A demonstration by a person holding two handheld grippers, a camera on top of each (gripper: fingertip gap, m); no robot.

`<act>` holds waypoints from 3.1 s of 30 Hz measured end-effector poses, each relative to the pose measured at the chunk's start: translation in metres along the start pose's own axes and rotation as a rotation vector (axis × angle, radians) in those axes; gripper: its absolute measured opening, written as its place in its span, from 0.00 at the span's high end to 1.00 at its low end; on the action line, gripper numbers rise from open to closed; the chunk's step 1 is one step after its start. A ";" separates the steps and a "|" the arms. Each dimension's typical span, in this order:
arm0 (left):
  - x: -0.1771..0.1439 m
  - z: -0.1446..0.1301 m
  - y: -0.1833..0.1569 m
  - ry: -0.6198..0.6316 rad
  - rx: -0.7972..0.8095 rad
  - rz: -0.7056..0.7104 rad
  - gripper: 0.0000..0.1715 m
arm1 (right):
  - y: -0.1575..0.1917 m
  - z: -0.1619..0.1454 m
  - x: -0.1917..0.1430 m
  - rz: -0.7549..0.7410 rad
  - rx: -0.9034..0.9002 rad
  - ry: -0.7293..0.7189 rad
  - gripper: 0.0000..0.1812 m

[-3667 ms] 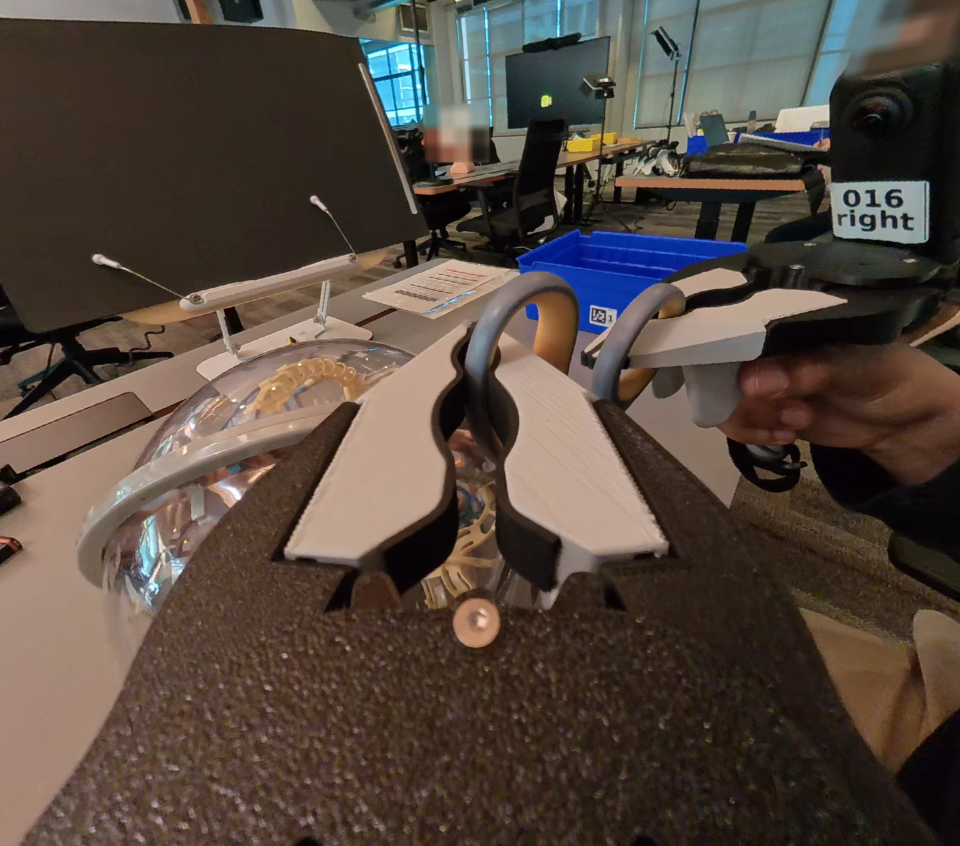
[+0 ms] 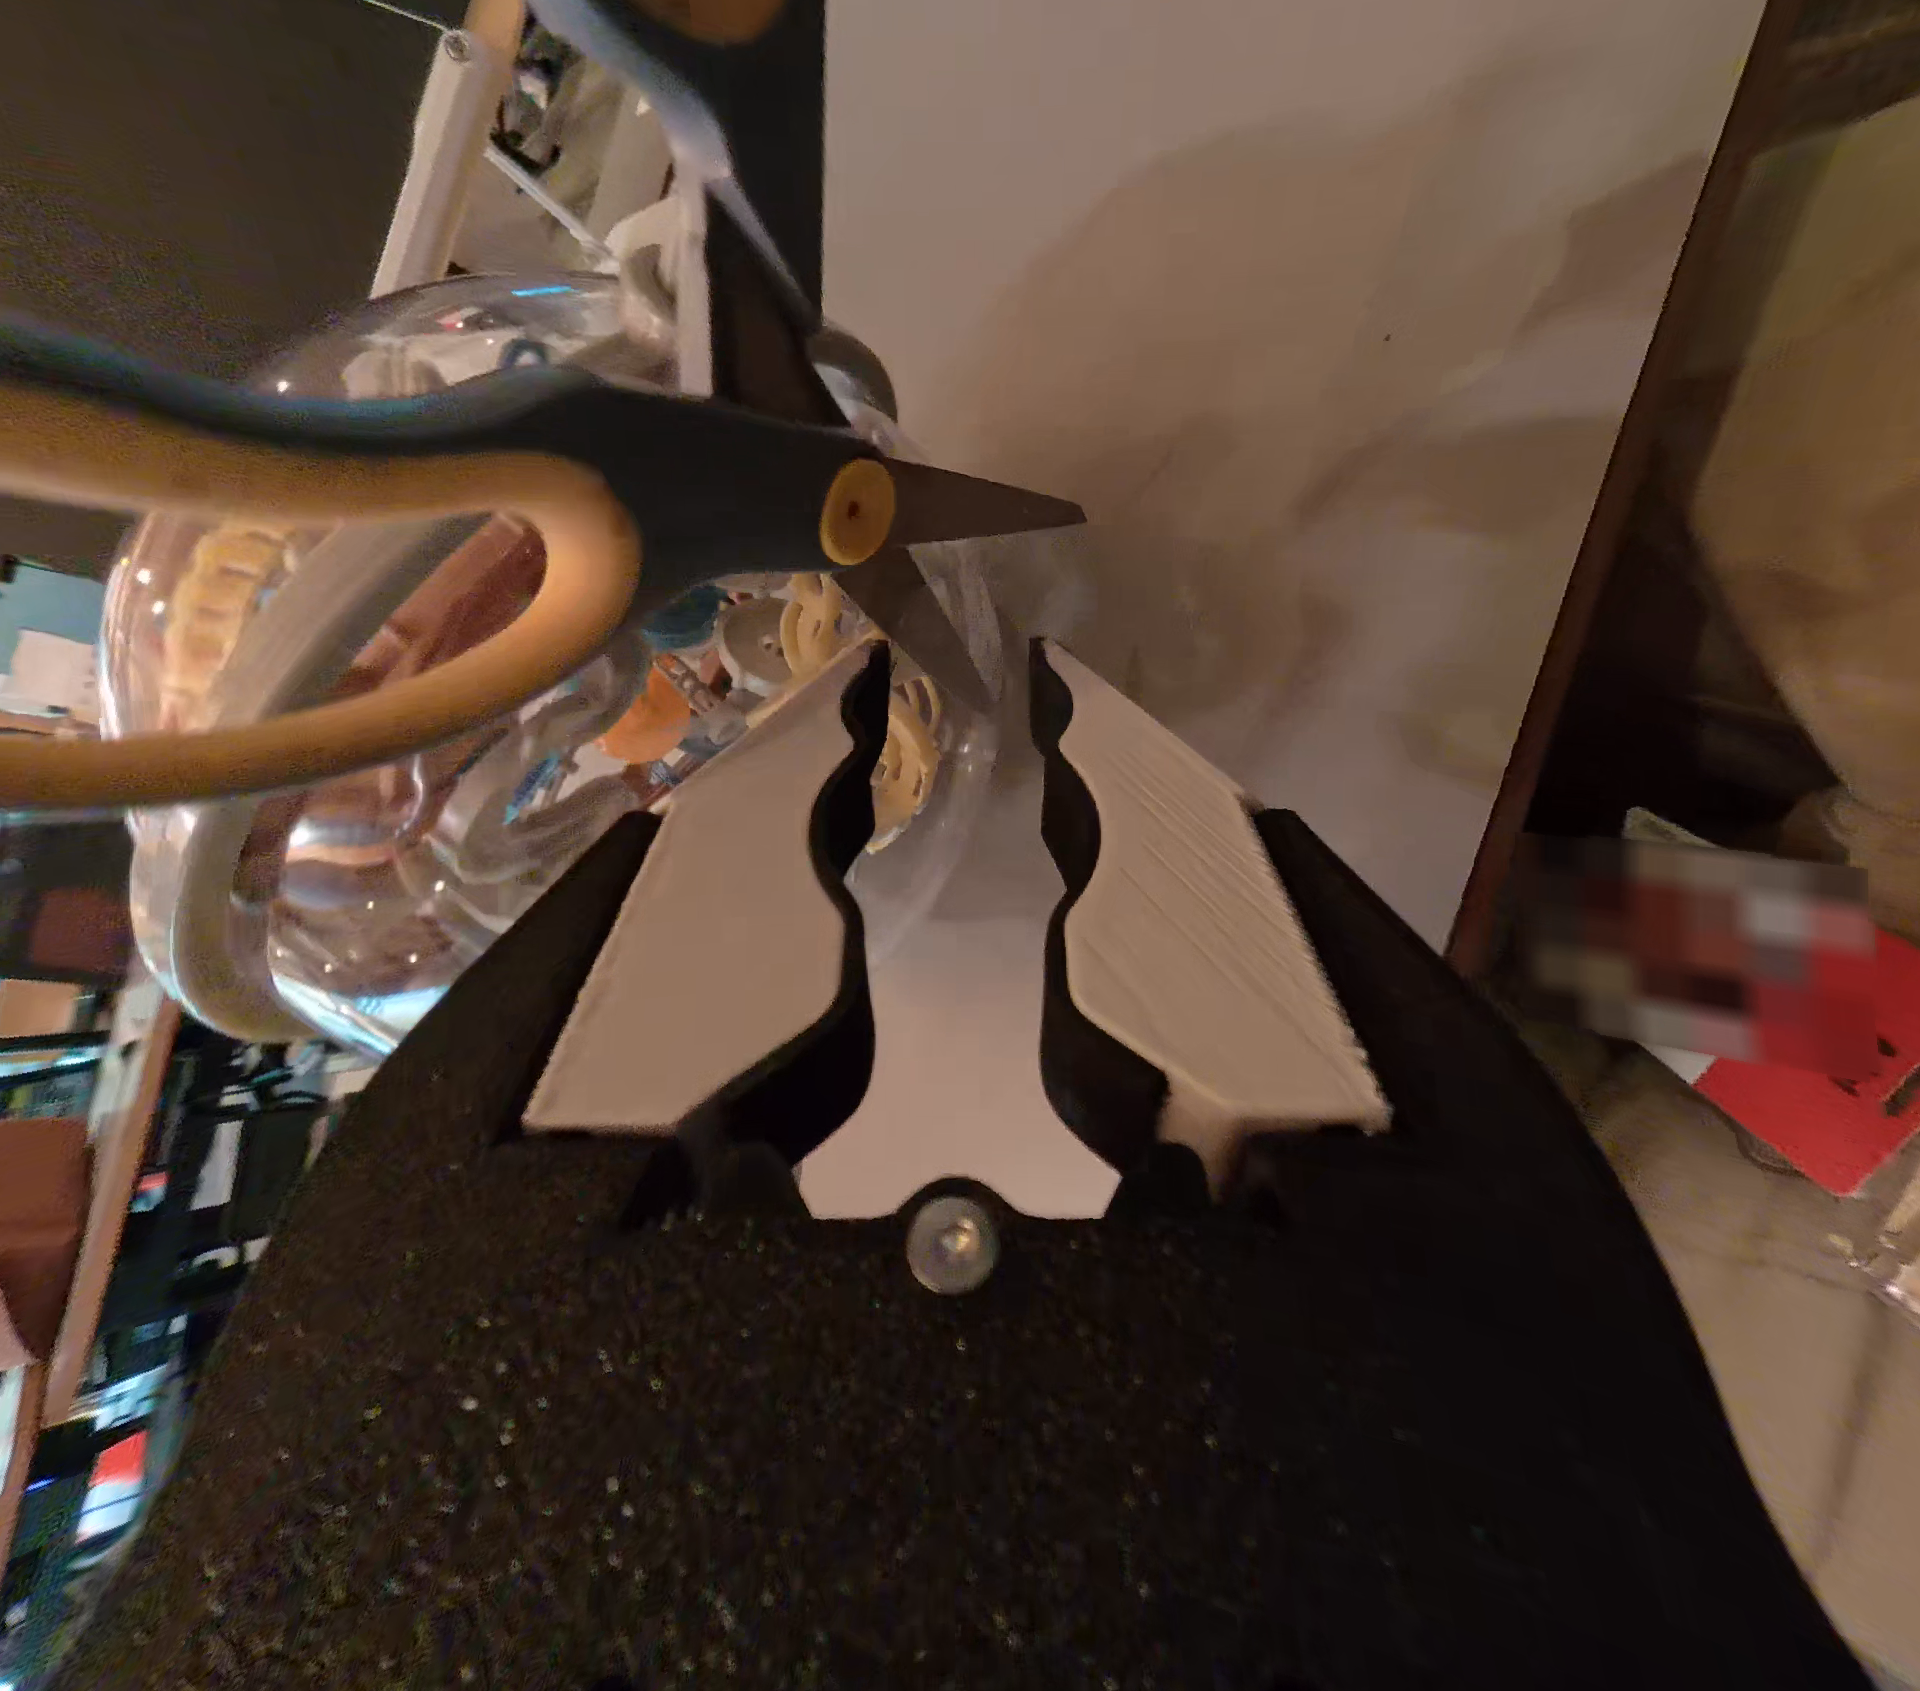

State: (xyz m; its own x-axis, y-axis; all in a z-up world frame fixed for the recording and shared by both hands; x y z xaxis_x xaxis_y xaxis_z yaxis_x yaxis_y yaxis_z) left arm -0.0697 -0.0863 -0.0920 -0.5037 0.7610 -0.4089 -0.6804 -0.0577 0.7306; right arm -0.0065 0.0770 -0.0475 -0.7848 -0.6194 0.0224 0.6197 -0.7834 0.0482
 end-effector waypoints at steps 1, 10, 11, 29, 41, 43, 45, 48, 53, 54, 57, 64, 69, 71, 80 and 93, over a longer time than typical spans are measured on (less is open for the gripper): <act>0.002 0.000 -0.002 0.008 0.022 0.012 0.86 | 0.000 0.000 0.000 -0.006 -0.001 0.000 0.99; 0.008 0.001 0.001 0.007 0.025 0.075 0.98 | -0.004 -0.004 -0.002 -0.005 0.027 -0.018 0.99; 0.008 0.001 0.000 0.011 0.023 0.066 0.98 | -0.004 -0.004 -0.002 -0.001 0.025 -0.016 0.99; 0.008 -0.005 0.010 -0.061 -0.133 -0.095 1.00 | -0.015 -0.016 -0.010 -0.045 -0.010 0.015 1.00; 0.003 -0.009 0.023 -0.121 -0.225 -0.121 1.00 | -0.031 -0.018 0.003 0.011 -0.045 0.100 1.00; 0.001 -0.010 0.025 -0.126 -0.227 -0.117 1.00 | -0.030 -0.016 0.005 0.017 -0.044 0.086 1.00; -0.001 -0.011 0.027 -0.134 -0.224 -0.117 1.00 | -0.031 -0.016 0.006 0.024 -0.025 0.071 1.00; -0.004 -0.013 0.026 -0.139 -0.176 -0.083 1.00 | -0.031 -0.018 0.007 0.027 0.012 0.060 1.00; -0.016 -0.021 0.031 -0.177 -0.197 -0.097 1.00 | -0.027 -0.019 0.006 -0.021 -0.006 0.046 1.00; -0.024 -0.024 0.036 -0.199 -0.232 -0.126 1.00 | -0.027 -0.019 0.004 -0.031 -0.006 0.045 1.00; -0.047 -0.034 0.057 -0.286 -0.379 -0.163 0.98 | -0.029 -0.018 0.000 -0.036 0.004 0.040 1.00; -0.050 -0.028 0.067 -0.419 -0.496 -0.086 0.85 | -0.024 -0.018 0.002 -0.020 0.001 0.050 1.00; -0.031 -0.022 0.066 -0.424 -0.591 -0.028 0.88 | -0.021 -0.018 0.003 -0.004 -0.005 0.061 1.00; -0.026 -0.018 0.065 -0.430 -0.626 -0.020 0.99 | -0.019 -0.017 0.004 0.002 -0.015 0.072 1.00; -0.020 0.003 0.062 -0.391 -0.684 0.077 1.00 | -0.018 -0.016 0.012 -0.012 0.018 0.038 1.00; -0.016 0.008 0.062 -0.353 -0.709 0.135 1.00 | -0.017 -0.013 0.018 -0.024 0.059 0.044 1.00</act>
State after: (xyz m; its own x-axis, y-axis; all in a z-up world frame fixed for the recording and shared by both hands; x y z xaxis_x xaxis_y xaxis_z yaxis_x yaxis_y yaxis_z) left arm -0.0995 -0.0970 -0.0362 -0.4884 0.8707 -0.0583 -0.8615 -0.4704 0.1911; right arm -0.0310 0.0785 -0.0612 -0.7976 -0.6028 -0.0232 0.5975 -0.7947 0.1068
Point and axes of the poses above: each gripper's, where its closed fingertips meet, x out along the fingers, z out of its top, y = z × x across the jaws, the point moved 10 cm from there along -x, back along the fingers, and after that the axes turned 7 degrees about z, right-handed, at the moved point
